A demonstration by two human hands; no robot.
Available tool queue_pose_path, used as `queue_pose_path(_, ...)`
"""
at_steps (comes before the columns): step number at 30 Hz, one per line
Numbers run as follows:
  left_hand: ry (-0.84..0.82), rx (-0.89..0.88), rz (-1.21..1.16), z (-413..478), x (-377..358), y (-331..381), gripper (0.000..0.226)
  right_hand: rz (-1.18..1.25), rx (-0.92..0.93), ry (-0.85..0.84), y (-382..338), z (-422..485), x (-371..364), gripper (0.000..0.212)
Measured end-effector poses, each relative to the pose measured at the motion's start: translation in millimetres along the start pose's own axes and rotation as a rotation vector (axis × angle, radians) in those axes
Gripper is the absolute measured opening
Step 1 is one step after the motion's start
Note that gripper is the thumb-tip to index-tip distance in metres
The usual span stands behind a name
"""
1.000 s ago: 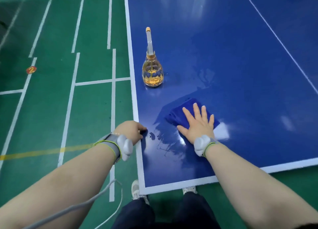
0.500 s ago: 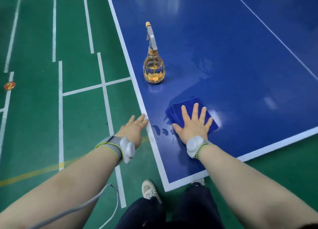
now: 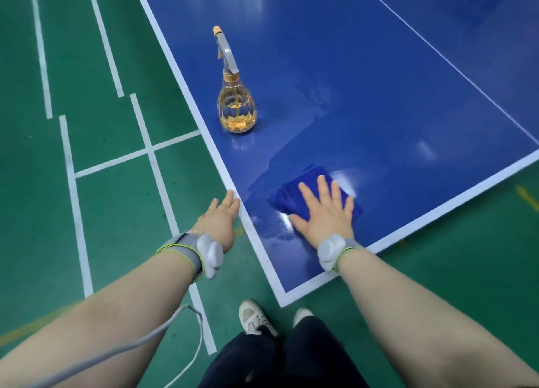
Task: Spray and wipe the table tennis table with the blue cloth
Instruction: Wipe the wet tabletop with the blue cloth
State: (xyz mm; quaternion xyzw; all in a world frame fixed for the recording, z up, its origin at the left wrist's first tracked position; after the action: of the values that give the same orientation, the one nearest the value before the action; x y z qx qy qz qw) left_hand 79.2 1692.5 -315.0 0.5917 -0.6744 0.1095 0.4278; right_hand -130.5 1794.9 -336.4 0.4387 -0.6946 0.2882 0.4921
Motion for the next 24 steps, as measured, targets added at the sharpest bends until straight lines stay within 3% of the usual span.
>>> queue_pose_path(4, 0.001, 0.024, -0.022, -3, -9, 1, 0.082, 0.028, -0.23, 0.009, 64, 4, 1, 0.08)
queue_pose_path(10, 0.013, 0.068, -0.023, -12, -21, 10, 0.084, 0.033, -0.264, -0.038, 49, -7, -2, 0.085)
queue_pose_path(19, 0.011, 0.18, -0.01, -32, -40, 30, 0.086, -0.081, 0.294, -0.097, -24, -84, -23, 0.085)
queue_pose_path(24, -0.012, 0.236, 0.048, -46, -45, 43, 0.088, -0.068, 0.403, -0.098, -2, -80, -22, 0.078)
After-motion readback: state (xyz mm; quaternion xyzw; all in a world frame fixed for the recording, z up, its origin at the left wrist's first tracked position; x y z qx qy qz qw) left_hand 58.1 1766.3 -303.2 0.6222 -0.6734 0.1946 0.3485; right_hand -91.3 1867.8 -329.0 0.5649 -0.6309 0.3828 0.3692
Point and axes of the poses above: each hand's wrist, its own z-axis towards the middle knuckle, its own x-axis out of the back of the hand, y = z × x, the point moved 1 cm from there along z, towards the middle knuckle, and after that the axes turned 12 degrees about -z, right-handed, at the moved point
